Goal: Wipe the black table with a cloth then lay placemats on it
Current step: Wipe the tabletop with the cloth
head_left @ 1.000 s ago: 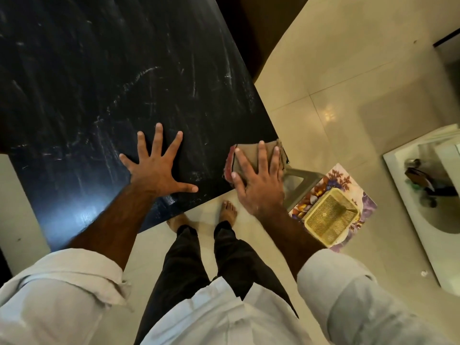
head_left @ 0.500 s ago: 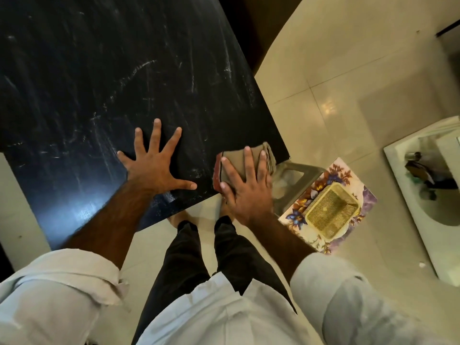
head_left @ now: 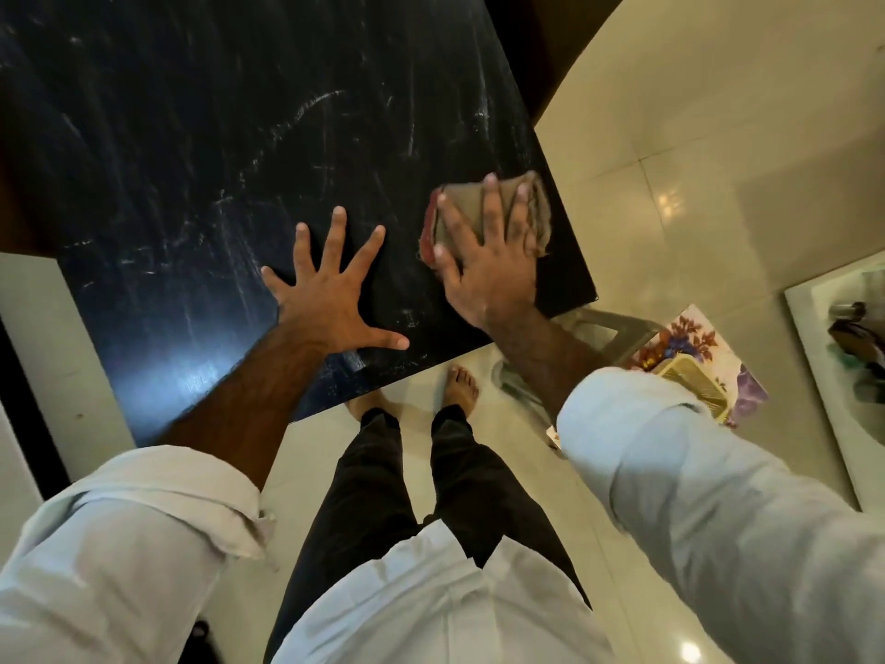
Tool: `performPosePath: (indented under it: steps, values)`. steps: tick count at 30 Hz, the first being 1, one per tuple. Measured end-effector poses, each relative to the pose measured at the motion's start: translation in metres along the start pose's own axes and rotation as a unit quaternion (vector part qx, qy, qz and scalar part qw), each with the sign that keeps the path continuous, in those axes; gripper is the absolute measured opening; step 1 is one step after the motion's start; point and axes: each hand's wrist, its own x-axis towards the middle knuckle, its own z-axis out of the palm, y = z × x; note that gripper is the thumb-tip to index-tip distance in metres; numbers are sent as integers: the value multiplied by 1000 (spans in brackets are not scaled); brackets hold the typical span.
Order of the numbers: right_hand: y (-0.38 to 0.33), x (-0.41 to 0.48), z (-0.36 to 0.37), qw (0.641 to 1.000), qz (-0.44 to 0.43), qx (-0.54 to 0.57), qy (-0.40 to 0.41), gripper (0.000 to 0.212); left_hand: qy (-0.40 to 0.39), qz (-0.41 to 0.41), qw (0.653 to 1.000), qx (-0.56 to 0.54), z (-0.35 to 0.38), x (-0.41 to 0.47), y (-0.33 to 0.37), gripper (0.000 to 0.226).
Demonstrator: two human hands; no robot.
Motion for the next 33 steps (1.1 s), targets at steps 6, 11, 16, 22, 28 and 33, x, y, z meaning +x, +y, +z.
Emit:
performPosePath:
  steps: [6, 11, 16, 22, 28, 33]
  values:
    - [5, -105, 7, 996, -43, 10, -73, 74, 4, 3, 1000, 13, -13, -7, -23, 156]
    - [26, -67, -6, 996, 40, 13, -73, 75, 5, -41, 999, 10, -19, -17, -69, 151]
    - [-5, 21, -11, 997, 62, 25, -23, 74, -17, -29, 999, -25, -17, -14, -83, 150]
    - [-70, -53, 13, 998, -41, -2, -49, 76, -4, -15, 1000, -22, -11, -14, -92, 150]
    - [-48, -123, 16, 997, 1, -8, -79, 74, 8, -1, 1000, 11, -5, -15, -102, 146]
    - [-60, -39, 9, 996, 85, 17, -28, 72, -11, 28, 999, 18, -11, -13, -118, 147]
